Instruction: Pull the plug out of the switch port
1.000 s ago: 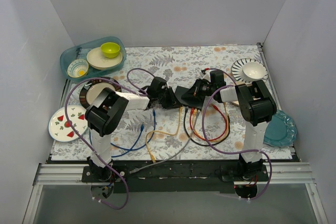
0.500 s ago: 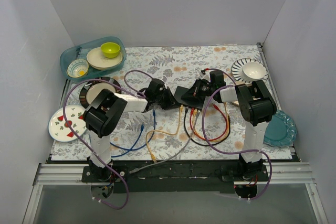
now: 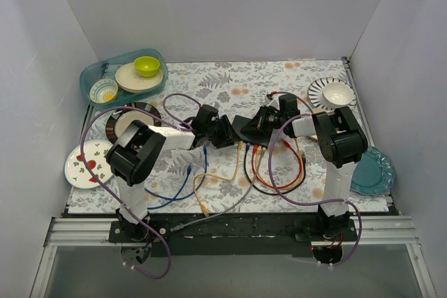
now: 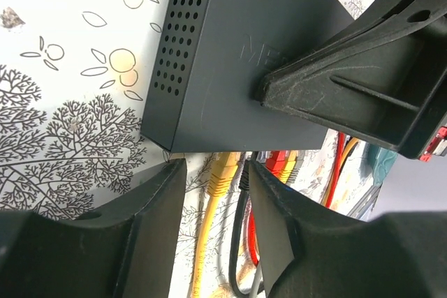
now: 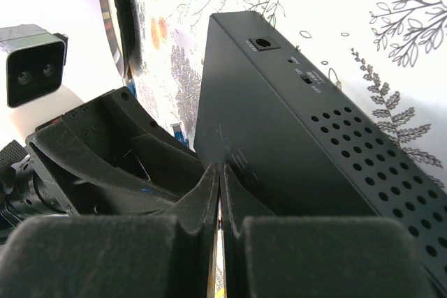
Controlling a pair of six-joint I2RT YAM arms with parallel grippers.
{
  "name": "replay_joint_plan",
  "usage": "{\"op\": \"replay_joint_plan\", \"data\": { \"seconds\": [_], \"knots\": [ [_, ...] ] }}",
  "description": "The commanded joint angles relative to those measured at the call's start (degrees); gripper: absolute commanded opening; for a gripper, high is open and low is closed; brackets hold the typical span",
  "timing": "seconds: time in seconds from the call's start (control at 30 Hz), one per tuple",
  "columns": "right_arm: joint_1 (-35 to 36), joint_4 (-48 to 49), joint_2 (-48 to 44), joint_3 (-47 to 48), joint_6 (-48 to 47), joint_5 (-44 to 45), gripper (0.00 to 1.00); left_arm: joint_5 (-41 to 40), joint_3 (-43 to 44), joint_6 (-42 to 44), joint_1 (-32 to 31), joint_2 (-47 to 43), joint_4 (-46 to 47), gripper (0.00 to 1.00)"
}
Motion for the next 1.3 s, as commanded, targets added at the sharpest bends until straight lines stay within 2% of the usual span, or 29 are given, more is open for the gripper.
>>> {"op": "replay_joint_plan", "data": {
  "seconds": [0.0,0.5,0.73,1.03,1.27],
  "knots": [
    [-0.2,-7.4,2.2,-2.9,-3.5,6.7,0.06,-2.2,-2.1,3.3,-0.2,4.5,-10.0,0.42],
    [-0.3,-7.4,2.8,-3.0,-3.5,6.8,0.06,0.0,0.7,2.0,-2.1,7.8,-9.2,0.35],
    [-0.3,-7.4,2.6,-3.2,-3.6,6.8,0.06,0.4,0.2,0.1,-2.1,8.8,-8.5,0.11],
    [-0.3,-7.3,2.5,-3.5,-3.6,6.7,0.06,1.5,-1.4,-1.5,-2.0,9.1,-6.3,0.00],
    [-0.4,-7.3,2.3,-3.6,-3.6,6.6,0.06,3.4,-5.8,-1.7,-2.0,7.5,-2.7,0.00]
  ]
}}
